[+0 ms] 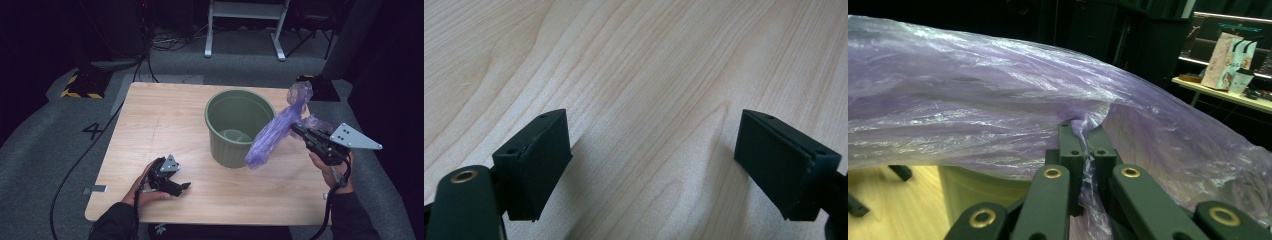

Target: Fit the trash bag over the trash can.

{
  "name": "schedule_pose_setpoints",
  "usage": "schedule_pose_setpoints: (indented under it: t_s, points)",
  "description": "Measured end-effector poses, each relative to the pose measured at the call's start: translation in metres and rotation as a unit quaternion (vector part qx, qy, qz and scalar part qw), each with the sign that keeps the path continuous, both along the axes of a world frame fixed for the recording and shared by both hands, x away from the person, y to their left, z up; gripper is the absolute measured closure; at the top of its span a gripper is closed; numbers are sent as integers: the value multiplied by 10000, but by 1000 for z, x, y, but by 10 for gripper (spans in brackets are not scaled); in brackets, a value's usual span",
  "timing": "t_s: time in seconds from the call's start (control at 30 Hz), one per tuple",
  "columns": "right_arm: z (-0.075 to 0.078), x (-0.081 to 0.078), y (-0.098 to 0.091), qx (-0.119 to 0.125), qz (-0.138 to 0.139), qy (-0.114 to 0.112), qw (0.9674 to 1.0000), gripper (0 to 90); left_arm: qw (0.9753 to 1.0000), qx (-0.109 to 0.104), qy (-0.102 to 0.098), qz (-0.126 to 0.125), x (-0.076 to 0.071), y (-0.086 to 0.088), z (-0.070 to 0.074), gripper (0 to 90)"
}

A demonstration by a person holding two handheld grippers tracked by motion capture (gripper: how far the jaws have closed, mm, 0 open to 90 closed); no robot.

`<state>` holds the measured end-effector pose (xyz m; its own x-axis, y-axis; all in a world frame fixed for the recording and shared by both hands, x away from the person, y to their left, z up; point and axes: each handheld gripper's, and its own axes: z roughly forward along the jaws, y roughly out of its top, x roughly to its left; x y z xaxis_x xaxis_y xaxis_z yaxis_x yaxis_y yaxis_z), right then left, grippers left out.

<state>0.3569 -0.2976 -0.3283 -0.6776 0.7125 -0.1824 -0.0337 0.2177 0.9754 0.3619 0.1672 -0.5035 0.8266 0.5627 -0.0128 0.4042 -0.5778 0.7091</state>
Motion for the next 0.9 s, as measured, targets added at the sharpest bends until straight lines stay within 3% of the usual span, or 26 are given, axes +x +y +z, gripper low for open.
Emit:
schedule_pose_setpoints:
  t_s: [0.33, 0.43, 0.57, 0.73, 0.9]
  points:
    - [6, 20, 12, -136, -231, 27, 9996, 890, 9999, 105, 46, -6, 0, 1, 4, 161]
    - [6, 25, 16, -218, -324, 40, 9992, 890, 9999, -106, -46, -1, -2, 3, 11, 167]
    - [5, 31, 19, -276, -396, 44, 9988, 890, 9980, -521, -354, 39, -7, 6, 30, 178]
    - [3, 39, 24, -415, -567, 63, 9975, 890, 9953, -722, -637, 41, -11, 8, 50, 180]
    - [4, 45, 27, -512, -751, 60, 9958, 890, 9938, -754, -812, 26, -7, 6, 62, 182]
